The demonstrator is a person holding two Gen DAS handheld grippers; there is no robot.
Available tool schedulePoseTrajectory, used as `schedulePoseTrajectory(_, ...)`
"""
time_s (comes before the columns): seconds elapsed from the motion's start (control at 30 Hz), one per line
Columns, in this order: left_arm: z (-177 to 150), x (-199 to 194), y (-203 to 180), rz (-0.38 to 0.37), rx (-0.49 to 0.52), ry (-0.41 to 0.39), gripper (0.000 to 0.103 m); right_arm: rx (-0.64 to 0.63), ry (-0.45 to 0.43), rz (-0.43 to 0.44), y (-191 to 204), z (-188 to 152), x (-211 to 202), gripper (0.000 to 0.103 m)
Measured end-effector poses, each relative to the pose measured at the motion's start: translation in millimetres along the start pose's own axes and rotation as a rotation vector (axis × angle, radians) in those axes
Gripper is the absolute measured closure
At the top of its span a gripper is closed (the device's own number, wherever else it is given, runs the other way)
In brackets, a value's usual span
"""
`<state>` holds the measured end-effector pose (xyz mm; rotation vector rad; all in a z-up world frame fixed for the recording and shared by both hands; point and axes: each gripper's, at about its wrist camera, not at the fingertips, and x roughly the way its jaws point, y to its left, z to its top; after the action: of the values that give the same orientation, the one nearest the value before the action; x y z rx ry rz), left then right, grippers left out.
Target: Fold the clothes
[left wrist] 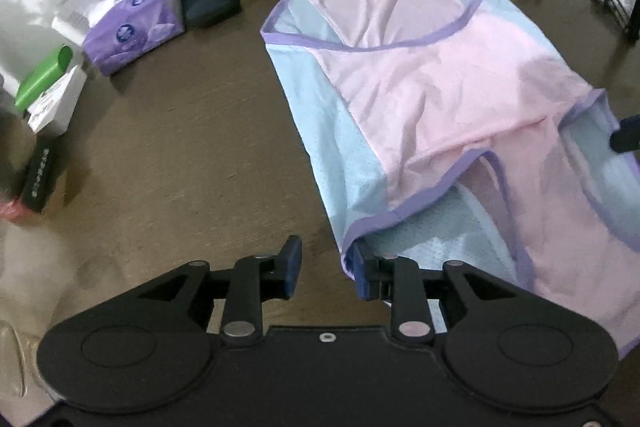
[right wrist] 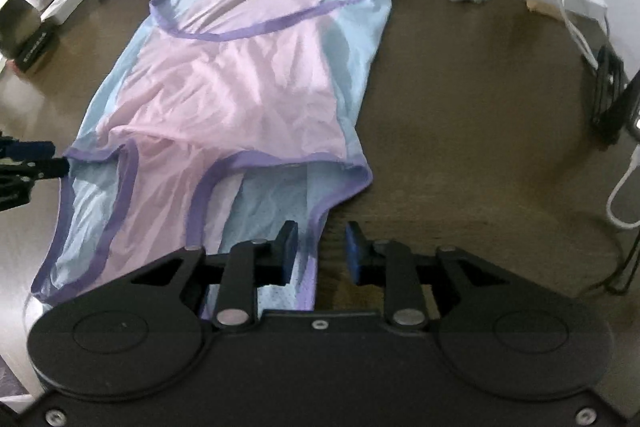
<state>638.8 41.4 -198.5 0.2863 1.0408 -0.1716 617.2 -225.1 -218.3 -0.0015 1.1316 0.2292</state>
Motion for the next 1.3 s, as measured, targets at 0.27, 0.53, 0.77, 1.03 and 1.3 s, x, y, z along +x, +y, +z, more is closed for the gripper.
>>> schedulePoseTrajectory(0.27,-2,1,8,0.010,-0.066,0.012,0.075,-0.110,-0.037,-0.147,4,-14,-3,0.075)
schedulePoseTrajectory(0.53,-4,-9,2,0.013,0.008,-0.032,0.075,-0.152,-0.081,-0.154,4,-2,-10,0.045)
schedulePoseTrajectory(0.77,0,-23,-18,0.058,0.203,-0.116,0.075,-0.369,-0.127,-0.205,24,15,3,0.045)
schedulePoseTrajectory(1.03,2,-17,-28,0.037,0.223,-0.108,0.075,-0.724,-0.115,-0.213,58,9,18,0.100)
schedulePoseTrajectory(1.3,-2,-13,-31,0.024,0.224,-0.087,0.075,-0.508,-0.128,-0.036,66,21,-2,0.101)
